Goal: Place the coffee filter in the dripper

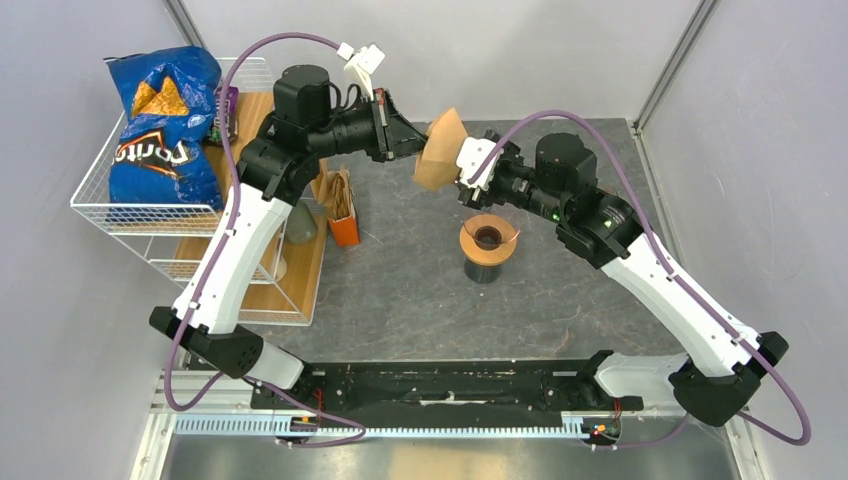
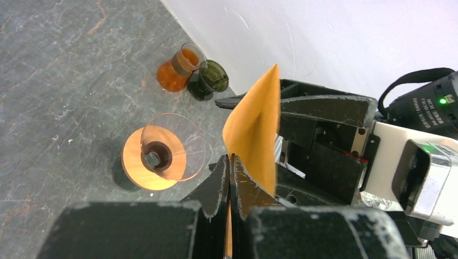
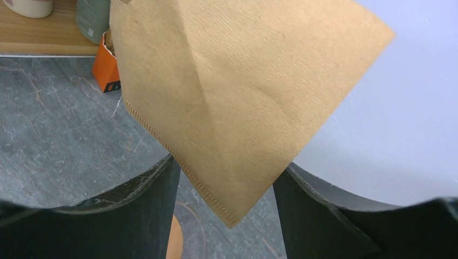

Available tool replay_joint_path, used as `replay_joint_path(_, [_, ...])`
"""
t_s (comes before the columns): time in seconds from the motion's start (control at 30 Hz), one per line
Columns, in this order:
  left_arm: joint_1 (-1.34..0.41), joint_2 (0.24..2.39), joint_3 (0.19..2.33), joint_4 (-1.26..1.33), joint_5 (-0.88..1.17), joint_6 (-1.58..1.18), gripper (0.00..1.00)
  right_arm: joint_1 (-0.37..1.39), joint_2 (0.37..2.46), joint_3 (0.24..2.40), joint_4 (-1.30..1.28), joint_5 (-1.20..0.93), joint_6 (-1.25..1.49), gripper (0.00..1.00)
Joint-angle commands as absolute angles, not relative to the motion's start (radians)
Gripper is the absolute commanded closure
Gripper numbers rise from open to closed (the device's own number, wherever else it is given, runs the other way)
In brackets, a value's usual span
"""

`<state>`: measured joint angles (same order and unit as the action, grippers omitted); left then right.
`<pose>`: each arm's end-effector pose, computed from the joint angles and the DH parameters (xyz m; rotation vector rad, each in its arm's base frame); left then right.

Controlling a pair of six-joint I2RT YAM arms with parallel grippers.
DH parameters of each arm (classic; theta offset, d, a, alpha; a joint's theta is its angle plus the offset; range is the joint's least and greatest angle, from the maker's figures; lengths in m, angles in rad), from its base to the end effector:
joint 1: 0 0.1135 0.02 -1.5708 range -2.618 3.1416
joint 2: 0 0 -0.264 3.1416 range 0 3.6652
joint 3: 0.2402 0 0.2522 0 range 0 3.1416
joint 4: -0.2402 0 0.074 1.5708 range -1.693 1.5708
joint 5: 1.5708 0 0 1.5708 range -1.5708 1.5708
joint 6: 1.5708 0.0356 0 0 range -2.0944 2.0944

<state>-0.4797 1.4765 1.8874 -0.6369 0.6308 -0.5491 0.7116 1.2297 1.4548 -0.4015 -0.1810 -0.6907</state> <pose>0.2528 -0.1552 0.5062 0.4240 1.9007 -1.2738 0.1961 0.1775 0.4563 -1.2252 1.2460 0.1734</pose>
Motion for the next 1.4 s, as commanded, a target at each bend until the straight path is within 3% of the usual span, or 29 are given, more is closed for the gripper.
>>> replay_joint_path(0.0, [-0.48, 1.452, 1.887, -0.667, 0.594, -0.543, 0.98, 0.716, 1.233, 1.505, -0.425, -0.158, -0.7, 0.35])
replay_joint_path(0.57, [-0.485, 1.446, 1.873, -0.697, 0.641, -0.472, 0.98, 0.715, 1.236, 1.517, -0.506, -0.233, -0.685, 0.77])
replay_joint_path(0.7, [-0.485, 1.449, 1.878, -0.744, 0.659, -0.424, 0.86, 0.716, 1.223, 1.507, -0.509, -0.264, -0.669, 1.0])
replay_joint_path(0.93, [-0.486, 1.439, 1.857, -0.77, 0.722, -0.388, 0.49, 0.716, 1.211, 1.503, -0.516, -0.309, -0.655, 1.0])
replay_joint_path(1.03, [-0.494, 1.441, 1.843, -0.783, 0.731, -0.381, 0.46, 0.715, 1.212, 1.506, -0.523, -0.32, -0.648, 1.0])
replay_joint_path(1.07, [-0.498, 1.441, 1.84, -0.787, 0.73, -0.381, 0.48, 0.716, 1.211, 1.508, -0.524, -0.328, -0.647, 1.0])
replay_joint_path(1.13, [-0.504, 1.446, 1.835, -0.788, 0.746, -0.386, 0.63, 0.716, 1.209, 1.508, -0.529, -0.344, -0.65, 1.0])
replay_joint_path(1.17, [-0.505, 1.449, 1.837, -0.79, 0.75, -0.397, 0.74, 0.716, 1.208, 1.507, -0.528, -0.347, -0.653, 0.93])
replay_joint_path(1.23, [-0.505, 1.45, 1.841, -0.787, 0.746, -0.424, 0.94, 0.716, 1.206, 1.504, -0.521, -0.337, -0.651, 0.59])
replay_joint_path(1.3, [-0.505, 1.451, 1.842, -0.788, 0.733, -0.447, 0.98, 0.715, 1.205, 1.502, -0.506, -0.329, -0.646, 0.45])
replay_joint_path(1.37, [-0.505, 1.453, 1.841, -0.787, 0.724, -0.475, 0.98, 0.716, 1.203, 1.502, -0.494, -0.324, -0.644, 0.38])
